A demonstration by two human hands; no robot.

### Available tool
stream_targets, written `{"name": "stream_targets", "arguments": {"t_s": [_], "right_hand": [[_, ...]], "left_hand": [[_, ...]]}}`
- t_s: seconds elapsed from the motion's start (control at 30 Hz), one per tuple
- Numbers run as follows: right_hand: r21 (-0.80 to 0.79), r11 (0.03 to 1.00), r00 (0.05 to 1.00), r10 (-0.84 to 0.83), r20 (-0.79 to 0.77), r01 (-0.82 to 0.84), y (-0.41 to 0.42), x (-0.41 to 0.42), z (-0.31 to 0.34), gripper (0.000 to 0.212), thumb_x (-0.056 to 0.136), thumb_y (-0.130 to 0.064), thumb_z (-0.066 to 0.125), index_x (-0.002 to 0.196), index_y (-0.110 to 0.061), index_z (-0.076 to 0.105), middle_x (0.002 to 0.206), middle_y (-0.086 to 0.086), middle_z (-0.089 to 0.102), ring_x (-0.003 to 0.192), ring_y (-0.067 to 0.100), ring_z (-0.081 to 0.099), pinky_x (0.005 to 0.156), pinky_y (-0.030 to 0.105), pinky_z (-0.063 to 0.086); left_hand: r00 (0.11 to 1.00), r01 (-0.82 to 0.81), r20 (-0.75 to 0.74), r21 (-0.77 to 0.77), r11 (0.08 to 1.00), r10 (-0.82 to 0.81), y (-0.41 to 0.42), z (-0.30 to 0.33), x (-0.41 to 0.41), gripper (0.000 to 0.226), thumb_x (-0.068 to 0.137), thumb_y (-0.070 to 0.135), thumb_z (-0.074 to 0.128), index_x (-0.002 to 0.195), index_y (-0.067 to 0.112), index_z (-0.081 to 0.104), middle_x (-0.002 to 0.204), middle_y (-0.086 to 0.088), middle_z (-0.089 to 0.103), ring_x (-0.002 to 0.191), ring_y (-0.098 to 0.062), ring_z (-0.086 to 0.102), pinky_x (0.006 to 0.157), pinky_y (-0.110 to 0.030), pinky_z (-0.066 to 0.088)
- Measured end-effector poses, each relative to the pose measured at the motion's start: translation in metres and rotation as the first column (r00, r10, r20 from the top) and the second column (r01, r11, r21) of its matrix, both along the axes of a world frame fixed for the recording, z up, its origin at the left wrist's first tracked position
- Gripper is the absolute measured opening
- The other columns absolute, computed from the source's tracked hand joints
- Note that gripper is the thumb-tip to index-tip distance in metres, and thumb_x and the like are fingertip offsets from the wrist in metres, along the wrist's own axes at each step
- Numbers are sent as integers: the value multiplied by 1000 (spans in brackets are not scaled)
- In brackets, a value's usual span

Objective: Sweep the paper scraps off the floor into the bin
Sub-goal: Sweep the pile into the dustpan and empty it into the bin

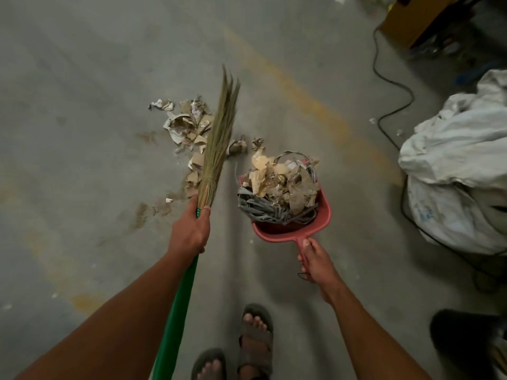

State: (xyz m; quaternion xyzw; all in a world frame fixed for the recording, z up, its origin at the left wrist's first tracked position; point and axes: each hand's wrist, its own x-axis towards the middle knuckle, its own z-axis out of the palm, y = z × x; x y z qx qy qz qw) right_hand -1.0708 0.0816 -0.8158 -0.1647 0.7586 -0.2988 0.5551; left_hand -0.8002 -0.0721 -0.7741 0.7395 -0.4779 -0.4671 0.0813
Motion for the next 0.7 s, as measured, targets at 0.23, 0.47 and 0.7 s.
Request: {"name": "stream_targets", "arguments": {"t_s": [0.23, 0.47, 0.7], "right_hand": [[-5, 987, 987, -159, 7, 159, 74, 3, 23, 20, 113, -40, 42, 120, -32, 59, 83, 2, 58, 57, 11, 47, 48, 22, 42], [-17, 968, 968, -249, 36, 249, 168, 27, 53, 22, 114, -38, 40, 111, -28, 59, 81, 2, 55, 53, 10, 44, 46, 20, 36], [-10, 940, 939, -340, 44, 341, 272, 6, 73, 21, 114, -36, 40, 107, -30, 59, 83, 5, 55, 52, 11, 45, 47, 24, 41]], "left_hand": [[987, 156, 26, 33, 987, -157, 66, 15, -8, 57, 108, 51, 39, 163, 49, 22, 106, -16, 67, 72, -32, 69, 46, -31, 55], [957, 287, 23, 55, 956, -288, 151, 47, -13, 59, 110, 48, 41, 166, 44, 20, 102, -16, 66, 69, -27, 65, 47, -31, 53], [925, 379, 5, 69, 923, -380, 233, 50, -38, 59, 110, 47, 45, 165, 44, 24, 95, -15, 66, 65, -27, 64, 45, -30, 52]]}}
